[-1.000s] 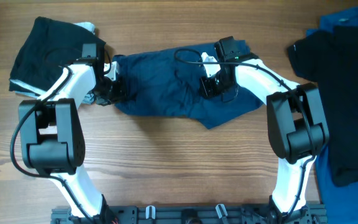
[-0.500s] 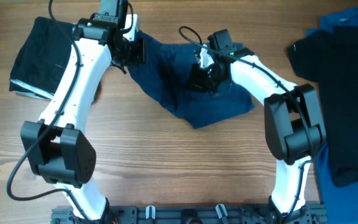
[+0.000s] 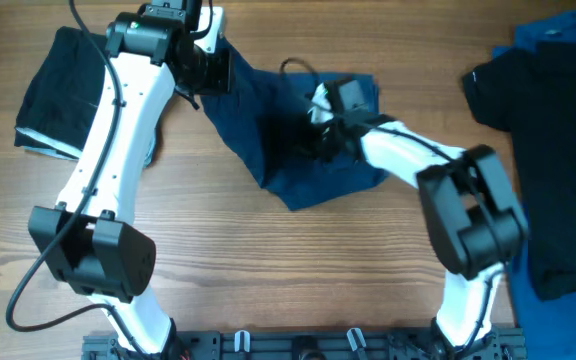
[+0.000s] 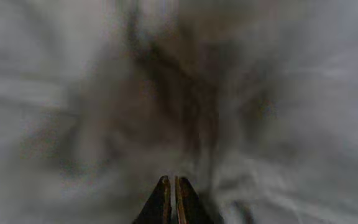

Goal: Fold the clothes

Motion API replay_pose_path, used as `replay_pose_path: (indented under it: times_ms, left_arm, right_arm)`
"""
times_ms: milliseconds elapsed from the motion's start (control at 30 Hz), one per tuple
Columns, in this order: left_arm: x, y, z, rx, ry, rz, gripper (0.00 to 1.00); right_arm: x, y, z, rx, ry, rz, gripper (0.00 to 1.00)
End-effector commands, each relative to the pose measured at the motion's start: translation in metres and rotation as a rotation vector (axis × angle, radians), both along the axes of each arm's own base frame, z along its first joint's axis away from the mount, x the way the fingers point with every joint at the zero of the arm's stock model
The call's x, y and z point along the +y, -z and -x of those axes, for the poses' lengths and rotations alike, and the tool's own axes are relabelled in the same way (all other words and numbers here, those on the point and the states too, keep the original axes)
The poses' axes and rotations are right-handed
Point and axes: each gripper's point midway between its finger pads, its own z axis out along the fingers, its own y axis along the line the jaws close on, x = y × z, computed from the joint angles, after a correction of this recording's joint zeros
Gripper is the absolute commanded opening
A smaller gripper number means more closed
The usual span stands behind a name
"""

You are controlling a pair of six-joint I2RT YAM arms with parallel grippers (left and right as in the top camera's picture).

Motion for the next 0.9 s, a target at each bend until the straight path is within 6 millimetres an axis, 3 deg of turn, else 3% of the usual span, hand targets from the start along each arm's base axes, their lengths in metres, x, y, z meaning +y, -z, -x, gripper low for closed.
replay_pose_path:
  times_ms: [0, 67, 167, 367, 567, 733, 867]
  left_arm:
    - [-0.013, -0.020, 0.002, -0.065, 0.069, -0.025, 0.04]
    - [-0.021, -0.020, 0.004, -0.067, 0.094, -0.027, 0.04]
    - [-0.040, -0.020, 0.011, -0.067, 0.139, -0.026, 0.04]
    - [-0.089, -0.020, 0.031, -0.077, 0.260, -0.024, 0.04]
    - [-0.114, -0.005, 0.040, -0.047, 0.318, -0.032, 0.04]
    - [-0.146, 0.019, 0.050, -0.008, 0.390, -0.046, 0.04]
    - [-0.169, 0.024, 0.057, -0.020, 0.439, -0.041, 0.04]
  right_arm:
    - [-0.060, -0.069, -0.026, -0.230, 0.005, 0.036, 0.04]
    - [-0.105, -0.061, -0.029, -0.225, 0.063, 0.162, 0.04]
    - [-0.187, -0.017, -0.013, -0.064, 0.160, 0.418, 0.04]
    - [-0.257, 0.025, 0.012, 0.047, 0.241, 0.650, 0.04]
    - [-0.287, 0.038, 0.025, 0.103, 0.299, 0.668, 0.04]
    - [-0.277, 0.038, 0.027, 0.117, 0.292, 0.613, 0.04]
    - [-0.278, 0.038, 0.028, 0.124, 0.294, 0.616, 0.04]
